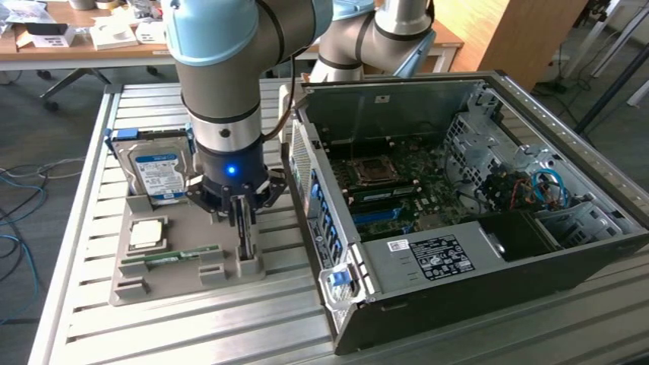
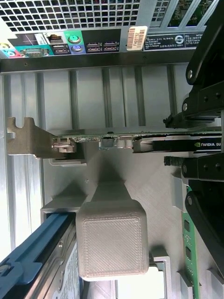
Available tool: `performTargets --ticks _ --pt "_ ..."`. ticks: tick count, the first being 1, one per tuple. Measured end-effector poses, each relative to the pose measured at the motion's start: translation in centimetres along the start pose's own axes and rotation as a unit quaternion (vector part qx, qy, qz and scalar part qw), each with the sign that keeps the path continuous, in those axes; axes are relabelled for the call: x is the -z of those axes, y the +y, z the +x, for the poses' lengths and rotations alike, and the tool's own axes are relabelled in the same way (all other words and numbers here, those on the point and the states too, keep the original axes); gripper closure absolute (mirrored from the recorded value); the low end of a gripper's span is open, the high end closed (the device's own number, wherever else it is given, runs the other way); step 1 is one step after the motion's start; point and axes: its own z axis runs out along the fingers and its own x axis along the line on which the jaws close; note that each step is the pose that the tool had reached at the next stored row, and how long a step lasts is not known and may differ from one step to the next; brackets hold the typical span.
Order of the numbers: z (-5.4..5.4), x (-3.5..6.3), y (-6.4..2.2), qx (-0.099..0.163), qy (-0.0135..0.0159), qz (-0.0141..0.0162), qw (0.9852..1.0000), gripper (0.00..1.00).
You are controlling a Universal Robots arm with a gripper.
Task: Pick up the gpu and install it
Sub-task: 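Pick up the gpu and move the gpu toward the slot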
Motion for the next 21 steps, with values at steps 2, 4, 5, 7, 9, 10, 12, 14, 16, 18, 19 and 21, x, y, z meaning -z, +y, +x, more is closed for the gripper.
performTargets --ticks 2,4,5,7,9,10,12,14,16,18,19,21 --pt "0.0 0.0 0.0 0.0 0.0 0.0 1.0 0.62" --pt "0.0 0.0 0.0 0.0 0.0 0.0 1.0 0.62" --pt "0.0 0.0 0.0 0.0 0.0 0.0 1.0 0.62" --pt "0.0 0.0 0.0 0.0 0.0 0.0 1.0 0.64" --pt "0.0 0.01 0.0 0.0 0.0 0.0 1.0 0.7" --pt "0.0 0.01 0.0 0.0 0.0 0.0 1.0 0.74" --pt "0.0 0.01 0.0 0.0 0.0 0.0 1.0 0.74" --pt "0.0 0.0 0.0 0.0 0.0 0.0 1.0 0.74" --pt "0.0 0.0 0.0 0.0 0.0 0.0 1.0 0.74" --pt "0.0 0.0 0.0 0.0 0.0 0.0 1.0 0.74" --pt "0.0 0.0 0.0 0.0 0.0 0.0 1.0 0.74" --pt "0.0 0.01 0.0 0.001 0.0001 0.0 1.0 0.74"
